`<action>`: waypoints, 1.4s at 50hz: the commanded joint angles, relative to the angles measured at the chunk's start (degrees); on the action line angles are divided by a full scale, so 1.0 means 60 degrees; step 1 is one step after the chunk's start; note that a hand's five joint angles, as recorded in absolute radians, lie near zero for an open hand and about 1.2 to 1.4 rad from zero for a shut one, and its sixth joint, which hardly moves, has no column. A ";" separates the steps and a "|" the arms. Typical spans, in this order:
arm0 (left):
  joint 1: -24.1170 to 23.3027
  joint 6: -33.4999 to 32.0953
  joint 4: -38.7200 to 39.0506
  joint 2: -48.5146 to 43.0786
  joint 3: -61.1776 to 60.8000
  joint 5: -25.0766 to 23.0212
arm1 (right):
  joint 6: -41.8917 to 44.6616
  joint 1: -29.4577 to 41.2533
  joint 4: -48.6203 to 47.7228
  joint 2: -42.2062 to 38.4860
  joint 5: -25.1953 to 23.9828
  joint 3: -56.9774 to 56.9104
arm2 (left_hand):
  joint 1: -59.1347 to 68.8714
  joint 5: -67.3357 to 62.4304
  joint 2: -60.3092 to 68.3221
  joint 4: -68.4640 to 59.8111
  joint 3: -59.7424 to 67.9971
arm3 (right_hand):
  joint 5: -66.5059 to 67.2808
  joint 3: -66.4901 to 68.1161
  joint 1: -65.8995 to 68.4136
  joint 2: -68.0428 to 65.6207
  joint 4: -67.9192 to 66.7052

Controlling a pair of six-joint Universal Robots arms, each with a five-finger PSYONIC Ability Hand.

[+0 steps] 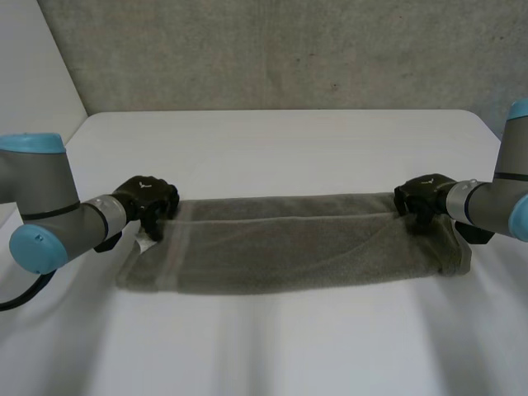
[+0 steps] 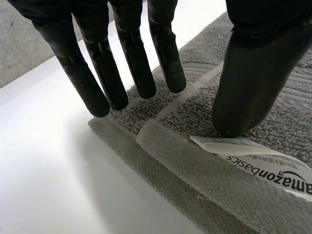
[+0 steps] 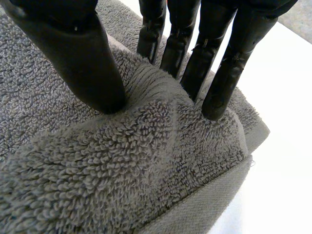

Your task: Fold the towel.

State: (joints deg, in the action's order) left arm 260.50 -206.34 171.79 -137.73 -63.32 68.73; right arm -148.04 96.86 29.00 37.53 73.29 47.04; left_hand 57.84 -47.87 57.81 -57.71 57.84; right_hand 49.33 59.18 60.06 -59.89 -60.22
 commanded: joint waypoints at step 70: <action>0.0002 -0.0019 -0.0464 -0.0365 0.0577 0.0557 | 0.0035 0.0204 -0.0366 0.0102 -0.0248 0.0100 | -0.3255 0.3261 -0.3250 0.3234 -0.3255 | 0.0063 0.0088 -0.0058 0.0031 0.0086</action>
State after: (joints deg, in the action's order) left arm 260.51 -206.47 169.01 -139.98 -59.78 71.67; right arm -147.88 98.09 26.89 38.15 71.80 47.47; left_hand 40.57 -30.74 40.10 -40.16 39.82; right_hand 49.45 59.45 60.04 -59.88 -60.22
